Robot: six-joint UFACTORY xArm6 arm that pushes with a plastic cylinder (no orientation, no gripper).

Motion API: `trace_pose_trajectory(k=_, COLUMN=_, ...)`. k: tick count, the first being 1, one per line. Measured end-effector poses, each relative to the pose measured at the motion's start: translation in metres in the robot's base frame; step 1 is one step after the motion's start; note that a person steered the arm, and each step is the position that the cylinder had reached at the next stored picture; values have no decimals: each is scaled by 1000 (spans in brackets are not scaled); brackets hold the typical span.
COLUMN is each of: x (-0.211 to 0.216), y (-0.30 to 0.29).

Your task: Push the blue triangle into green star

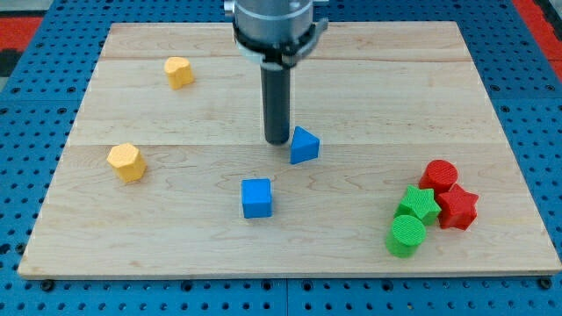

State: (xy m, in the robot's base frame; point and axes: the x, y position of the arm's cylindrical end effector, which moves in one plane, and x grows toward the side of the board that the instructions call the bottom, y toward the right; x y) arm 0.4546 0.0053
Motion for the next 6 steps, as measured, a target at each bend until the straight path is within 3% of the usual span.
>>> trace_pose_trajectory(k=1, x=10, y=92)
trace_pose_trajectory(k=2, x=-10, y=24)
trace_pose_trajectory(k=3, x=-36, y=70)
trace_pose_trajectory(k=4, x=12, y=121)
trace_pose_trajectory(k=5, x=37, y=111)
trace_pose_trajectory(k=6, x=-5, y=21)
